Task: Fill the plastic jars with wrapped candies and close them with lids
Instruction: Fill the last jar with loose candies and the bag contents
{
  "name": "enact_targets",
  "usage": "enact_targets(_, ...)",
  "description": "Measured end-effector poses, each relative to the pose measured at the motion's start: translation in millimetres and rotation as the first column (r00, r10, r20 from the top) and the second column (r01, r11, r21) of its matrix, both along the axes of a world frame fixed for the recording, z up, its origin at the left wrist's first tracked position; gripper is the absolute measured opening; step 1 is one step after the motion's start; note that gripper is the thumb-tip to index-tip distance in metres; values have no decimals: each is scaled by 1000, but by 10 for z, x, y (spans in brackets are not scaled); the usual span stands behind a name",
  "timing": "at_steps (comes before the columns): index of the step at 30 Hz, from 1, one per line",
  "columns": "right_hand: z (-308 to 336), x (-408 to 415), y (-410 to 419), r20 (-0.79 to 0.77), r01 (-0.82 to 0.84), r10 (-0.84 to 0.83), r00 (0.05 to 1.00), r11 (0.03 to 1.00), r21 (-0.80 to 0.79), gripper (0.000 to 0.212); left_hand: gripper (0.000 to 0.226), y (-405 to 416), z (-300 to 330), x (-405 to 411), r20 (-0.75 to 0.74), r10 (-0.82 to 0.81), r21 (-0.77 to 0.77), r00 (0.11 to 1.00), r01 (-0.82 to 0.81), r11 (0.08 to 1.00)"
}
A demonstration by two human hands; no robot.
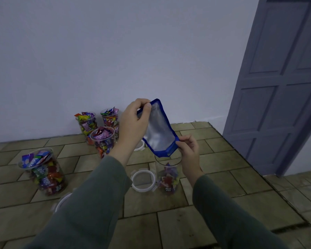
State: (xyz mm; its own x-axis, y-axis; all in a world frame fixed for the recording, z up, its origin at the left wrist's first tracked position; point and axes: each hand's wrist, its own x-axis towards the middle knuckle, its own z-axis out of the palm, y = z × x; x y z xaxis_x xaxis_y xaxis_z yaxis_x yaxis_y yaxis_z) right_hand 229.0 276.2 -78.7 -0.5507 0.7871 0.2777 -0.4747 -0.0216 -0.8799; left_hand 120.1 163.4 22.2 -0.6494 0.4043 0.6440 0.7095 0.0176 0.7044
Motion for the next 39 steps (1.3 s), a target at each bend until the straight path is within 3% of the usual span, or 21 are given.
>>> enact_targets(6, 21, 13, -27, -9, -54, 54, 998, 998, 28, 10, 9, -19, 81, 77, -55, 13, 19, 998, -12, 1000)
enact_targets(10, 148, 14, -17, 1, -81, 81, 997, 996, 29, 12, 11, -99, 34, 100, 73, -15, 60, 997, 10, 998)
enact_targets(14, 271, -22, -28, 36, -59, 58, 998, 998, 31, 16, 45, -188, -145, 41, 195, -17, -140, 981, 45, 989)
enact_targets(19, 328, -82, -46, 213, 80, -108, 971, 988, 136, 30, 33, -195, -326, 33, 293, 11, -19, 956, -6, 1000)
enact_targets(22, 315, -80, -41, 269, 103, -158, 950, 973, 207, 29, 22, -177, -441, 6, 171, 137, -75, 976, -126, 989)
enact_targets(26, 308, -45, -58, 287, 122, -209, 935, 949, 292, 27, 27, -162, -526, 59, 41, 234, -129, 971, -227, 965)
enact_targets(34, 442, 54, -117, 233, 60, -114, 966, 972, 227, 22, 24, -195, -535, 74, 242, 141, 8, 960, -147, 989)
enact_targets(39, 427, 103, -92, 321, 32, -131, 938, 955, 295, 20, 27, -178, -565, 127, 153, 212, -90, 965, -200, 976)
